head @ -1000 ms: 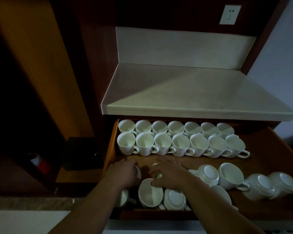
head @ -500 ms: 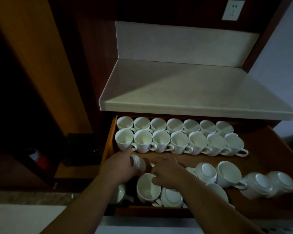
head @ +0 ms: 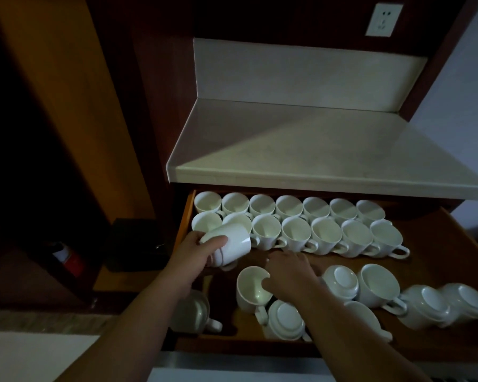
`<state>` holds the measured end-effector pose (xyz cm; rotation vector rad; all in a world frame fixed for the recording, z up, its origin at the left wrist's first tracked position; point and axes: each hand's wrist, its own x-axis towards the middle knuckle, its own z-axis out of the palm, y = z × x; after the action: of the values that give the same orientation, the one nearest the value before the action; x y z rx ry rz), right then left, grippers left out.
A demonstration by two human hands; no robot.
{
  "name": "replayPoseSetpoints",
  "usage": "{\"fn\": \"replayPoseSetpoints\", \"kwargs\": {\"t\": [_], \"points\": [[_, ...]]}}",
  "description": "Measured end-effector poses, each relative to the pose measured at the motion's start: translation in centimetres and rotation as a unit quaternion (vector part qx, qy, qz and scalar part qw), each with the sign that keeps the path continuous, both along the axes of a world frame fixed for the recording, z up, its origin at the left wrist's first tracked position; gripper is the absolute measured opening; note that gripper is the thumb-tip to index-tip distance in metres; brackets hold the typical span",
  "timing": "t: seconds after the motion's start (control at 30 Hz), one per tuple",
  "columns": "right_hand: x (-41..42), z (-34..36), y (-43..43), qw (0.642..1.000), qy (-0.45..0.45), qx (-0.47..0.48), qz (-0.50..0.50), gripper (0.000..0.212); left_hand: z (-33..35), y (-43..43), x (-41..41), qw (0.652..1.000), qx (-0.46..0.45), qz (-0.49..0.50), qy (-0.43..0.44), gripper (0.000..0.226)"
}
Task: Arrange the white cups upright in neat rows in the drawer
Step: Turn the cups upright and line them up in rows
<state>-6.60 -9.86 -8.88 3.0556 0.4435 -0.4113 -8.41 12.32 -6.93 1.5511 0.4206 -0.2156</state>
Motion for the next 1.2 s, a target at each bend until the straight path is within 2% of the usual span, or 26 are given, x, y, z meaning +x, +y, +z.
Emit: {"fn": "replayPoseSetpoints", "kwargs": {"t": [0.13,0.17,0.2,0.23,0.27,0.33,0.37,0.4,0.43,0.47,0.5,0.6,0.67,0.73,0.77,0.83,0.93,0.97,1.03,1.1,1.2], "points": [[0.0,0.3,0.0,0.999,0.003,0.034,-0.004,0.014,0.7,-0.3,0.2,0.981,-0.192,0.020,0.013,0.042],[0.1,0.7,0.0,0.996,0.005,0.087,-0.029,0.013,0.8,-0.2,0.2,0.975,-0.220,0.017,0.013,0.047],[0.4,1.4,0.1,0.980,0.015,0.182,-0.074,0.014,0.8,-0.1,0.2,0.970,-0.241,0.014,0.013,0.055],[0.5,2.2,0.4,0.943,0.040,0.303,-0.131,0.016,0.8,0.1,0.1,0.965,-0.261,0.011,0.018,0.062],[0.6,3.0,0.8,0.886,0.075,0.420,-0.182,0.018,0.8,0.2,0.1,0.958,-0.286,0.009,0.025,0.066],[1.1,4.3,1.4,0.744,0.160,0.610,-0.223,0.026,0.8,0.5,-0.1,0.943,-0.332,0.006,0.036,0.063],[0.9,4.9,1.7,0.673,0.217,0.672,-0.220,0.031,0.9,0.6,-0.2,0.940,-0.338,-0.001,0.037,0.061],[0.5,5.5,2.0,0.623,0.264,0.705,-0.214,0.033,1.0,0.5,-0.2,0.943,-0.331,-0.015,0.032,0.059],[0.3,5.8,2.2,0.606,0.289,0.713,-0.201,0.033,1.2,0.4,-0.3,0.947,-0.318,-0.037,0.021,0.058],[0.2,5.9,2.5,0.620,0.289,0.705,-0.189,0.033,1.2,0.3,-0.3,0.954,-0.295,-0.056,0.004,0.058],[0.2,5.9,2.7,0.650,0.269,0.688,-0.179,0.032,1.1,0.3,-0.3,0.962,-0.262,-0.072,-0.017,0.062],[0.5,5.7,3.5,0.711,0.196,0.652,-0.175,0.036,1.0,0.5,-0.6,0.987,-0.108,-0.091,-0.073,0.078],[0.3,5.6,3.9,0.767,0.140,0.606,-0.155,0.043,1.1,1.0,-0.8,0.989,-0.012,-0.102,-0.107,0.078],[-0.6,5.9,4.4,0.814,0.098,0.556,-0.134,0.046,1.4,1.2,-1.0,0.979,0.068,-0.118,-0.149,0.093],[-1.0,5.9,4.7,0.828,0.087,0.539,-0.126,0.047,1.5,1.4,-0.9,0.971,0.109,-0.127,-0.168,0.102],[-1.5,6.0,4.7,0.845,0.096,0.514,-0.112,0.052,1.8,1.5,-0.9,0.956,0.178,-0.143,-0.186,0.104],[-1.1,5.0,3.6,0.880,0.119,0.449,-0.099,0.063,2.3,1.6,-0.9,0.922,0.298,-0.172,-0.179,0.083],[-0.9,4.3,3.1,0.899,0.109,0.412,-0.097,0.060,2.4,1.5,-0.9,0.904,0.346,-0.183,-0.170,0.074],[-0.8,2.9,2.1,0.949,0.073,0.302,-0.057,0.058,2.4,1.3,-0.7,0.869,0.427,-0.205,-0.143,0.073],[-1.0,1.1,1.3,0.979,0.053,0.197,-0.024,0.080,1.6,1.1,-0.3,0.832,0.491,-0.229,-0.119,0.080],[-2.0,0.7,1.1,0.995,0.027,0.100,0.012,0.101,0.7,0.9,0.2,0.783,0.551,-0.267,-0.115,0.080]]}}
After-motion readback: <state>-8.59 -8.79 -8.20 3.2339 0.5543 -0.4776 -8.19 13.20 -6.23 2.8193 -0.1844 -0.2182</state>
